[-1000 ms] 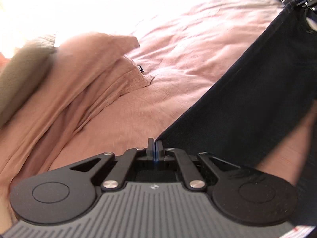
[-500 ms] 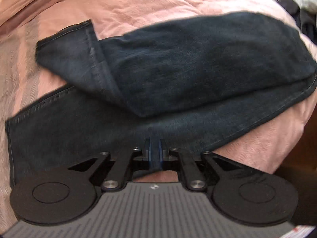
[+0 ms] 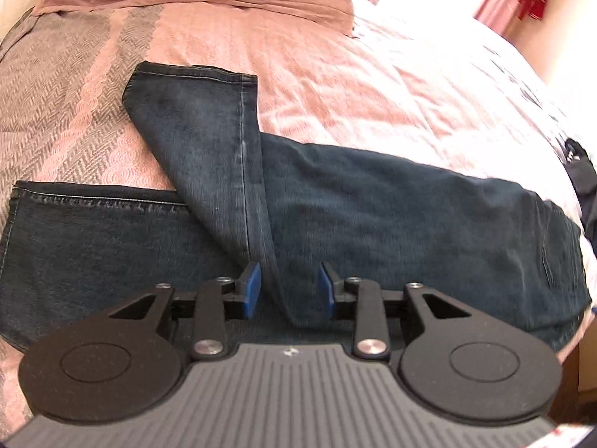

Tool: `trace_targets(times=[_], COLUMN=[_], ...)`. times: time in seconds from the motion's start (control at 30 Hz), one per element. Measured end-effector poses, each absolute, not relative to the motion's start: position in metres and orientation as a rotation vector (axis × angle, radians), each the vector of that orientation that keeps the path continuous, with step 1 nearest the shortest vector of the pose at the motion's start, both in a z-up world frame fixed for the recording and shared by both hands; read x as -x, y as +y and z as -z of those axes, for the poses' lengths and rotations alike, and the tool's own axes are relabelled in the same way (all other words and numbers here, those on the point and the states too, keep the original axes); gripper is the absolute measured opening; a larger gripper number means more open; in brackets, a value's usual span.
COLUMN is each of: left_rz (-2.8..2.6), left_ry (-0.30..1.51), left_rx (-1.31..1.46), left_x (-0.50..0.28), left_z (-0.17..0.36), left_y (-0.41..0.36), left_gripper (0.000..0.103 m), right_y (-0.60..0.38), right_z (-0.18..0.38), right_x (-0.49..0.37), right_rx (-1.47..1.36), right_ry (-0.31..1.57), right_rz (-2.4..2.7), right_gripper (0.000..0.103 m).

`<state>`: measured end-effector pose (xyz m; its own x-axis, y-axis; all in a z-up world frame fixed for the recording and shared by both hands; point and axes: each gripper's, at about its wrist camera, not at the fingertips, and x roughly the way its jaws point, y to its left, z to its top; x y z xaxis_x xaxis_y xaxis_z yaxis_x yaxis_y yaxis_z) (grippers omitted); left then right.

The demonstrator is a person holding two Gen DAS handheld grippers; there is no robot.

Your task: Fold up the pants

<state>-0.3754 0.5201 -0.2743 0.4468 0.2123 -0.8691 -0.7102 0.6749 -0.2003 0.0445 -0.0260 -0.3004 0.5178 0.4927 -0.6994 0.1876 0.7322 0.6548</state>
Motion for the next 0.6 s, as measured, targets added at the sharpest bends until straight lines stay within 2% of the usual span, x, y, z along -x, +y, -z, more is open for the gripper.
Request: trace_targets(times=[0.23, 0.4, 0.43, 0.47, 0.5, 0.53, 0.6], left_rz=[-0.644, -0.673, -0.685, -0.701, -0.726, -0.758, -0.791], left_ry=[0.959, 1.037, 1.069, 1.093, 1.105, 1.096, 0.980], left_rx=[0.563, 0.522, 0.518, 0.525, 0.536, 0.537, 0.577], left_x=[0.366, 0.343, 0.338, 0.335, 0.336, 0.338, 0.354], left_z=[0.280, 0.299, 0.305, 0.312, 0.318, 0.318, 0.304], left_y=[0.517, 0.517, 0.519, 0.521, 0.523, 0.525, 0.524], left_gripper=[0.049, 0.050, 0.045, 0.038, 0.007, 0.001, 0.001], right_y=[-0.035, -0.028, -0.027, -0.026, -0.024, -0.022, -0.020], right_z=[0.329, 0.330, 0.330, 0.328, 0.326, 0.323, 0.306], right_x=[-0.059, -0.066, -0.068, -0.068, -0.070, -0.073, -0.072], right_rx=[-0.803, -0.777, -0.769, -0.755, -0.733, -0.689, -0.641], right_ry=[1.082, 1.100, 1.101, 1.102, 1.105, 1.107, 1.046], right_rz=[-0.186, -0.193, -0.188, -0.183, -0.177, -0.168, -0.217], right_gripper=[0.033, 0.033, 0.031, 0.026, 0.003, 0.000, 0.000])
